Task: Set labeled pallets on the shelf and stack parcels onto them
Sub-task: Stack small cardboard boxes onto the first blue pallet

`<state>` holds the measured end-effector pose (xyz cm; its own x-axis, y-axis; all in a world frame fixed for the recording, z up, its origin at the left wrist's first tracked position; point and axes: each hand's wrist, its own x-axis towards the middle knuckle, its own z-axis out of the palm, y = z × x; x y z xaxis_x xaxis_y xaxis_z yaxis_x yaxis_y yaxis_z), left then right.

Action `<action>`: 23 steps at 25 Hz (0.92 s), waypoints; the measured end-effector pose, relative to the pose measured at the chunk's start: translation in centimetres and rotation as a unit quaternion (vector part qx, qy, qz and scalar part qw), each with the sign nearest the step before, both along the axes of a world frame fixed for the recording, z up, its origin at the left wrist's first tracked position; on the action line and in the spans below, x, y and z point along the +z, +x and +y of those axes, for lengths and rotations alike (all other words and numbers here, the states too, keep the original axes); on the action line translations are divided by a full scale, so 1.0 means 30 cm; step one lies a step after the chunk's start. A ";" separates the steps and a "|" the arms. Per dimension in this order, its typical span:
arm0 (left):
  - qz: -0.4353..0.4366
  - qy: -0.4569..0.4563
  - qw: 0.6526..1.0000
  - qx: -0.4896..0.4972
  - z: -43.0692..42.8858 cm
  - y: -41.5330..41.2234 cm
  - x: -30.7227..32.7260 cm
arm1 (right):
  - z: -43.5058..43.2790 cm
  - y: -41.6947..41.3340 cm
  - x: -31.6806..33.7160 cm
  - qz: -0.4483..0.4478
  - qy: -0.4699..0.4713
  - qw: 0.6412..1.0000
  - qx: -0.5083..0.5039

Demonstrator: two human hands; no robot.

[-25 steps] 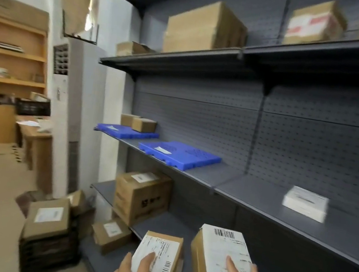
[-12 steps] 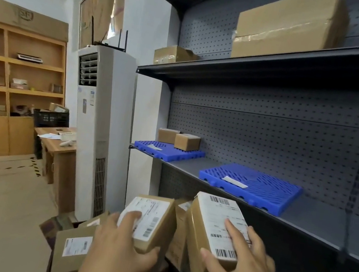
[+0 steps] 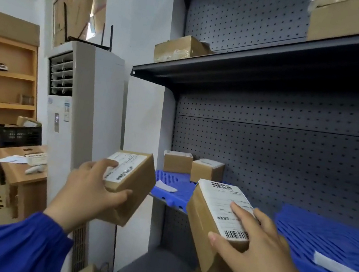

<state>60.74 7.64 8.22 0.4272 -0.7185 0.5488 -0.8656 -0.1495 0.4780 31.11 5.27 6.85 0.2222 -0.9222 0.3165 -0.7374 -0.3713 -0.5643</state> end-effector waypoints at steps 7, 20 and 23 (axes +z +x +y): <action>-0.034 0.005 0.994 -0.107 -0.538 0.369 0.129 | -0.335 0.292 0.106 0.038 -0.019 0.996 -0.081; -0.083 0.087 0.912 -0.393 -1.583 0.587 0.174 | -1.086 0.681 0.299 0.159 0.060 0.940 -0.295; -0.066 0.091 0.890 -0.443 -1.674 0.599 0.154 | -1.175 0.686 0.279 0.152 0.068 0.943 -0.289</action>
<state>78.71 -42.57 12.84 -0.4097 -0.8239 0.3916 -0.7293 0.5537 0.4019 51.70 -29.98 15.21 -0.2686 -0.9444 0.1895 -0.9294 0.2024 -0.3086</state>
